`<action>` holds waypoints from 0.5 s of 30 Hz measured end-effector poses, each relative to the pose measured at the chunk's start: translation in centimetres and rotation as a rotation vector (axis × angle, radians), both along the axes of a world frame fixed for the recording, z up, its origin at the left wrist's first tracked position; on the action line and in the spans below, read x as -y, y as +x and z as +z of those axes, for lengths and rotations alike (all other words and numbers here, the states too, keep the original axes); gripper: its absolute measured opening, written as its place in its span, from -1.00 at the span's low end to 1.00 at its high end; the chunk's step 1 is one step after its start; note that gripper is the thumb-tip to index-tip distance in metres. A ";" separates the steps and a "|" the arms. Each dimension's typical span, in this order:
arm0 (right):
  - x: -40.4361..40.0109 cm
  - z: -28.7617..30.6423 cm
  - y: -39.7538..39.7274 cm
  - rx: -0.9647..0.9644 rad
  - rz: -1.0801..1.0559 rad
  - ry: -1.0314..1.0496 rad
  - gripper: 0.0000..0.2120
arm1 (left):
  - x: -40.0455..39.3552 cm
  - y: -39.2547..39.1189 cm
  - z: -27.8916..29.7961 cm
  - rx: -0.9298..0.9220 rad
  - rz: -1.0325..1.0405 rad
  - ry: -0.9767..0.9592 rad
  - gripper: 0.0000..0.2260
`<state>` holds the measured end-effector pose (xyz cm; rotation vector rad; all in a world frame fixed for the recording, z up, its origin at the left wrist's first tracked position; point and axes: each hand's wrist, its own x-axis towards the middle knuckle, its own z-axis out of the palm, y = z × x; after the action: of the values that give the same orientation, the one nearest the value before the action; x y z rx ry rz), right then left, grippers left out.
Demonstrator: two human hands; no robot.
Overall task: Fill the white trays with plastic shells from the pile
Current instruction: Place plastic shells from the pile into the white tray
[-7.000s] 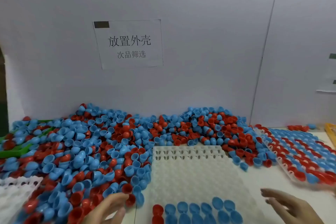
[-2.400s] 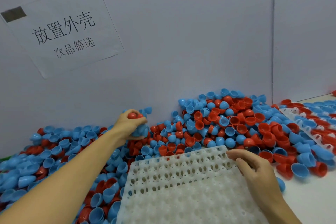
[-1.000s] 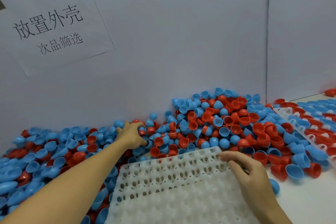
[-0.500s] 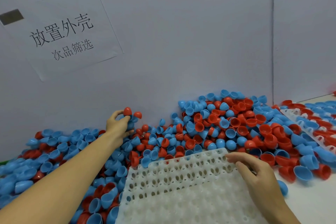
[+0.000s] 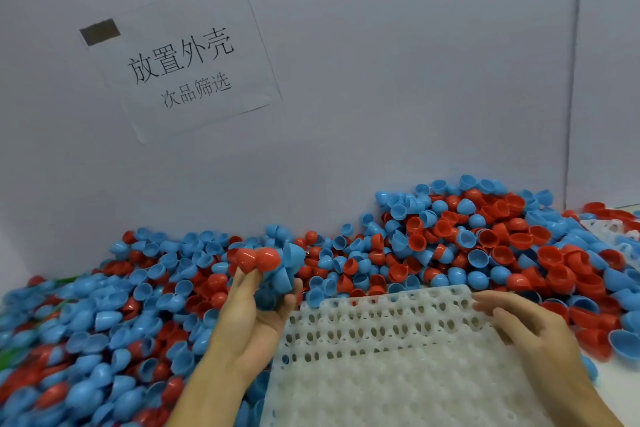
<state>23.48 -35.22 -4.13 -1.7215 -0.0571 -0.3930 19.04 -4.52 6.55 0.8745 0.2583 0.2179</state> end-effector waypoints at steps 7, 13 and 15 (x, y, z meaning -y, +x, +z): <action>-1.1 4.6 -2.4 0.168 -0.122 -0.196 -0.60 | 0.5 -5.1 -1.9 0.062 0.054 -0.088 -0.79; -8.7 8.0 -6.6 0.262 0.279 -0.227 -0.79 | 2.3 -5.3 -2.8 0.032 -0.045 0.131 -0.83; -11.0 7.9 -7.7 0.180 0.400 -0.160 -0.74 | 2.7 -5.5 -3.3 0.015 -0.124 0.198 -0.82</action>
<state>15.81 -24.25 3.77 -1.7763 -0.5672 -0.2485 13.58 -7.25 3.27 1.0810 0.1700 0.1361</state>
